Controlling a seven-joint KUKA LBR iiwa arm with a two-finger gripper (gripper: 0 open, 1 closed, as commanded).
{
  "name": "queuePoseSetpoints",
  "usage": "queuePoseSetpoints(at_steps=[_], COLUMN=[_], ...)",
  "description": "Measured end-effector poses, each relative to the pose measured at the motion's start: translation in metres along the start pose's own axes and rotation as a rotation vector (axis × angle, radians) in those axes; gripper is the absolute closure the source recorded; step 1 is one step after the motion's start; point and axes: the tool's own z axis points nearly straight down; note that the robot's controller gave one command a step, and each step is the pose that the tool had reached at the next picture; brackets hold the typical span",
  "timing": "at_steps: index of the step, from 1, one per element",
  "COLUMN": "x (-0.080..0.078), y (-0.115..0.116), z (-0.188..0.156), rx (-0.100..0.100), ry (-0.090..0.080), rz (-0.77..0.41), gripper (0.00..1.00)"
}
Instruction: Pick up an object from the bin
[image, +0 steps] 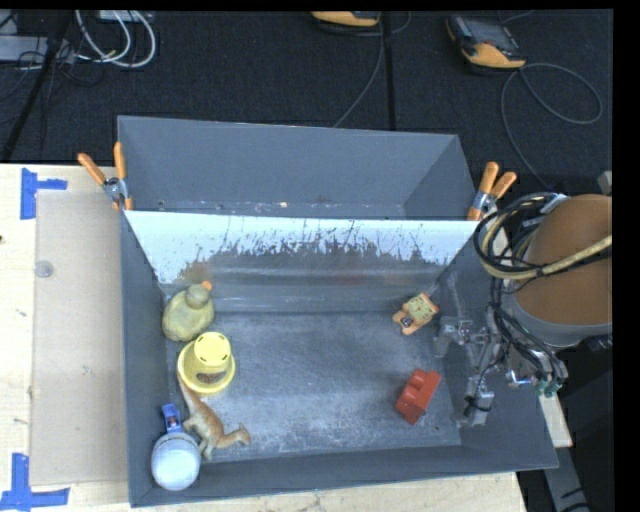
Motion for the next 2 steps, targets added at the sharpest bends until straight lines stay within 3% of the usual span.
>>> queuePoseSetpoints(at_steps=[1, 2], x=[-0.002, -0.008], y=[0.000, 0.000], z=[-0.004, 0.034], rx=[0.001, 0.002], ry=[-0.008, -0.012], rz=[-0.004, -0.060], gripper=[0.00, 0.00])
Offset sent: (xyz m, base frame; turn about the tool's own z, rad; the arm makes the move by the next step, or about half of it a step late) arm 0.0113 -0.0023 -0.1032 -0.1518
